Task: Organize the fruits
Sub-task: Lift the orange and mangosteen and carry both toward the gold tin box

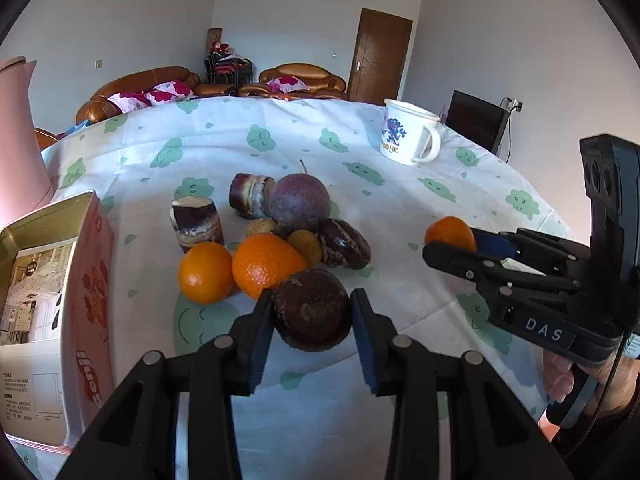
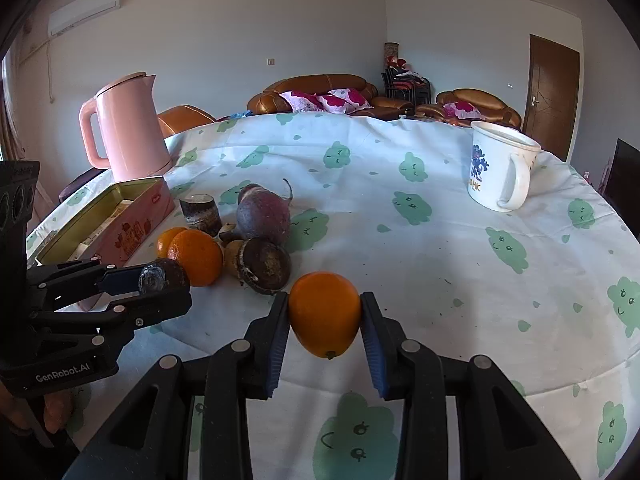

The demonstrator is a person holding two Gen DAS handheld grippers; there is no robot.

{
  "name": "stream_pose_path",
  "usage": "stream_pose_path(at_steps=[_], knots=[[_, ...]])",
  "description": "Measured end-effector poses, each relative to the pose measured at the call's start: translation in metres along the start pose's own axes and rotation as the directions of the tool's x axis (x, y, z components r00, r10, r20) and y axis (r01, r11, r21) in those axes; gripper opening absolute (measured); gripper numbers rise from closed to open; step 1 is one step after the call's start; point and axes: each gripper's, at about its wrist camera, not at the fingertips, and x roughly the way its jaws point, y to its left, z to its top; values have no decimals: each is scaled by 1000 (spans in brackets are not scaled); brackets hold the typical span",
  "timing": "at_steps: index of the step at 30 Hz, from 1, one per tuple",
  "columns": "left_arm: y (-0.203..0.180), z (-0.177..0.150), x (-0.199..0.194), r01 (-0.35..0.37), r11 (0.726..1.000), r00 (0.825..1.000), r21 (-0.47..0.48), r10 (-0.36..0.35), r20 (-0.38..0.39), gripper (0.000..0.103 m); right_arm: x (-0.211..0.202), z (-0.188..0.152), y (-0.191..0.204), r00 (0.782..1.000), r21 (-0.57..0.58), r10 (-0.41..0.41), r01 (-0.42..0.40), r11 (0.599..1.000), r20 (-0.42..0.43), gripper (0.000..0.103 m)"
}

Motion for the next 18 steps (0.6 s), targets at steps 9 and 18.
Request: stream_pose_path(at_steps=[9,18], knots=[[8,-2,-8,-9,1000,999,-15,9,36,39,-3,1,24,999,-39,31,-30,999,27,37],[9,-3,-15,-34,999,996,-10,34,78,39,-7,0,33,997,-54,44,-41,998,63,37]])
